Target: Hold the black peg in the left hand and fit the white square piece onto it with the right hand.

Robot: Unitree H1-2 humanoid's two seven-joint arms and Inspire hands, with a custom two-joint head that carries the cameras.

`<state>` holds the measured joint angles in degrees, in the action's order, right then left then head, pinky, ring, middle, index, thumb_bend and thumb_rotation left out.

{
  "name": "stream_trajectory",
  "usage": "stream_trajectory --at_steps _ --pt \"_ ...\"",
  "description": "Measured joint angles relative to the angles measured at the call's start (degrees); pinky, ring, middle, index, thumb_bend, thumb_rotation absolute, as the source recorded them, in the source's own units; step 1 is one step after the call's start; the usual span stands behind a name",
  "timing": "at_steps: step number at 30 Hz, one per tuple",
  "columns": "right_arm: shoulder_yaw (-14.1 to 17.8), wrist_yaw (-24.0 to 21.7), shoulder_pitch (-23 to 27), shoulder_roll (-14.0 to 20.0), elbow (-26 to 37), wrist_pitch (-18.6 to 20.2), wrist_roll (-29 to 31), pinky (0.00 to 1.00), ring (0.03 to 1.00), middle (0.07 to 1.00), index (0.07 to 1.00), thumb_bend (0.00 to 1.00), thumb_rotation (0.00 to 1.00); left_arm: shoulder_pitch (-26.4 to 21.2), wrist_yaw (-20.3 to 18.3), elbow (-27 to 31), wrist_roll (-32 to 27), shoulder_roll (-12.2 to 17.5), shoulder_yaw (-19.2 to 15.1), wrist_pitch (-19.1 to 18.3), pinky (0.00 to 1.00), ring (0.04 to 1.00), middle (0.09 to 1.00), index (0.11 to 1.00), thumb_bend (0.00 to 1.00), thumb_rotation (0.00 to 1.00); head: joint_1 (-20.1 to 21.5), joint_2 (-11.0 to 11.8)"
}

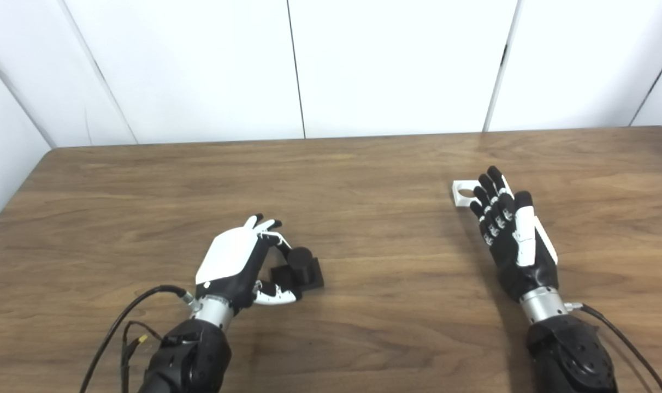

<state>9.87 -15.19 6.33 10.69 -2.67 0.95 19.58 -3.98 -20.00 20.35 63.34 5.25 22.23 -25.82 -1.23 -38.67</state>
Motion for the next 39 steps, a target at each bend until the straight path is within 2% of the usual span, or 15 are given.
stream_trajectory --at_steps 14,20,27,39 --pt "0.0 0.6 -0.6 -0.2 0.9 0.3 -0.1 1.0 1.0 1.0 1.0 0.64 1.0 1.3 -1.1 1.3 -0.4 -1.2 1.9 0.3 0.88 1.0 0.919 0.492 0.52 0.07 0.4 -0.4" --pt "0.0 0.7 -0.8 -0.4 1.2 0.7 -0.1 1.0 1.0 1.0 1.0 0.64 1.0 2.2 -1.0 1.8 -1.0 -1.2 2.4 2.2 0.86 1.0 0.912 0.491 0.52 0.07 0.8 -0.6" --pt "0.0 1.0 -1.0 -0.5 1.5 0.8 -0.1 1.0 1.0 1.0 1.0 0.66 1.0 3.2 -2.0 2.9 -1.3 -1.4 3.3 2.5 0.88 1.0 0.922 0.493 0.52 0.07 0.9 -0.9" --pt "-0.4 1.8 -1.0 -0.7 2.1 1.2 -0.3 1.0 1.0 1.0 1.0 0.63 1.0 3.6 -3.3 3.8 -0.4 -1.3 4.2 3.3 0.88 1.0 0.919 0.493 0.52 0.07 1.3 -1.1"
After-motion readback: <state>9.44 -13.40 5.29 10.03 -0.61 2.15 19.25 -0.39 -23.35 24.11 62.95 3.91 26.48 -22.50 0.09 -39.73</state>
